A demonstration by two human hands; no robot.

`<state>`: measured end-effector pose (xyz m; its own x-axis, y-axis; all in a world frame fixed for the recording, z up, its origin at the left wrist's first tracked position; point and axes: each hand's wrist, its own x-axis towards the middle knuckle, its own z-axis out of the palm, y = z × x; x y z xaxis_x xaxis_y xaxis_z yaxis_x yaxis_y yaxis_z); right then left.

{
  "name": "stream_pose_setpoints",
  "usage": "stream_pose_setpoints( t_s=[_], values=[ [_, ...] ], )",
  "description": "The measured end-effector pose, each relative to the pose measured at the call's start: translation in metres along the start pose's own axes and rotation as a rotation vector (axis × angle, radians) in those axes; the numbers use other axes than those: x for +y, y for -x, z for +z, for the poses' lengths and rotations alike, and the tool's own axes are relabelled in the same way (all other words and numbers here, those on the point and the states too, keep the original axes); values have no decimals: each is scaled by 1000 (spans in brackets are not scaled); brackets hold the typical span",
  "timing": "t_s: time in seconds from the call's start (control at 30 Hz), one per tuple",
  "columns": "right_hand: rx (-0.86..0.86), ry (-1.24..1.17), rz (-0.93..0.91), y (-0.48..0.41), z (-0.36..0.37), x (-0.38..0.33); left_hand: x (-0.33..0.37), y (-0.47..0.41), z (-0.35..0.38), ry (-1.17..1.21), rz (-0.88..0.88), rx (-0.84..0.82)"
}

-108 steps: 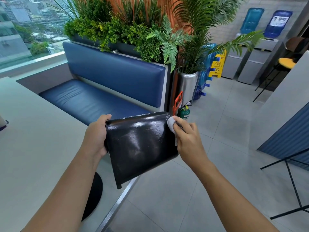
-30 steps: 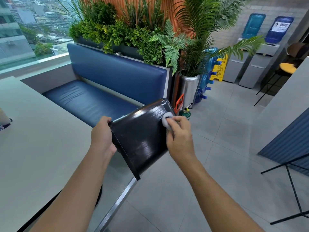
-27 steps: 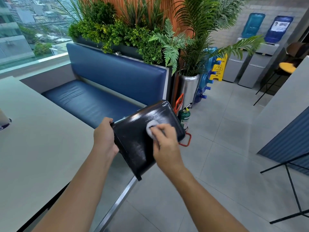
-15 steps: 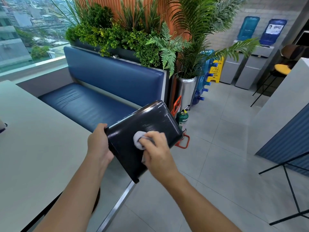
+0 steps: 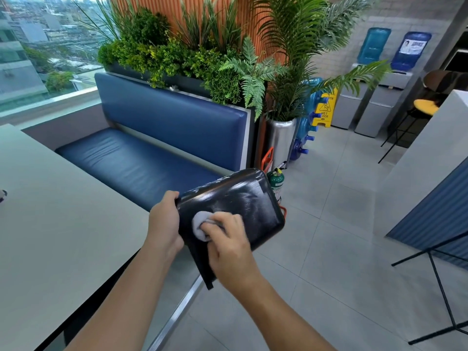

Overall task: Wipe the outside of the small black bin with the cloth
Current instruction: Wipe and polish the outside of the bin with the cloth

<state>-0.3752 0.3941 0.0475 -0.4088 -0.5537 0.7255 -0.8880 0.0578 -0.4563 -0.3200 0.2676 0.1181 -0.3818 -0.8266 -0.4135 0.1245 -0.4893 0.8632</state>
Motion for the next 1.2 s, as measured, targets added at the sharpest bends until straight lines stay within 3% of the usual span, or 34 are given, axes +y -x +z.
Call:
stream_pose_setpoints(
  t_s=[0.13, 0.23, 0.33, 0.43, 0.53, 0.6, 0.7, 0.87, 0.97, 1.07, 1.2],
  values=[
    [139, 99, 266, -12, -27, 55, -3, -5, -9, -13, 7, -28],
    [178, 135, 363, -25, -38, 73, -7, -6, -7, -62, 34, -61],
    [189, 70, 275, -24, -23, 50, -13, -2, 8, -113, 44, -70],
    [82, -82, 124, -9, -2, 8, -20, -6, 20, -193, 43, -53],
    [50, -170, 143, -3, -5, 5, -24, -8, 18, -251, 57, -100],
    [142, -186, 291, -6, -20, 18, -23, -10, 12, -316, 83, -139],
    [335, -148, 695, -16, -46, 51, -16, -10, 2, -421, 118, -216],
    [280, -448, 1196, -10, -57, 101, -20, -4, -3, -628, 275, -305],
    [348, -654, 1344, -9, -54, 106, -24, -5, -6, -620, 259, -413],
    [304, -900, 1423, -6, -48, 117, -30, -7, -8, -500, 160, -527],
    [290, -961, 1445, -8, -44, 132, -32, -5, -6, -252, 21, -565]
  ],
)
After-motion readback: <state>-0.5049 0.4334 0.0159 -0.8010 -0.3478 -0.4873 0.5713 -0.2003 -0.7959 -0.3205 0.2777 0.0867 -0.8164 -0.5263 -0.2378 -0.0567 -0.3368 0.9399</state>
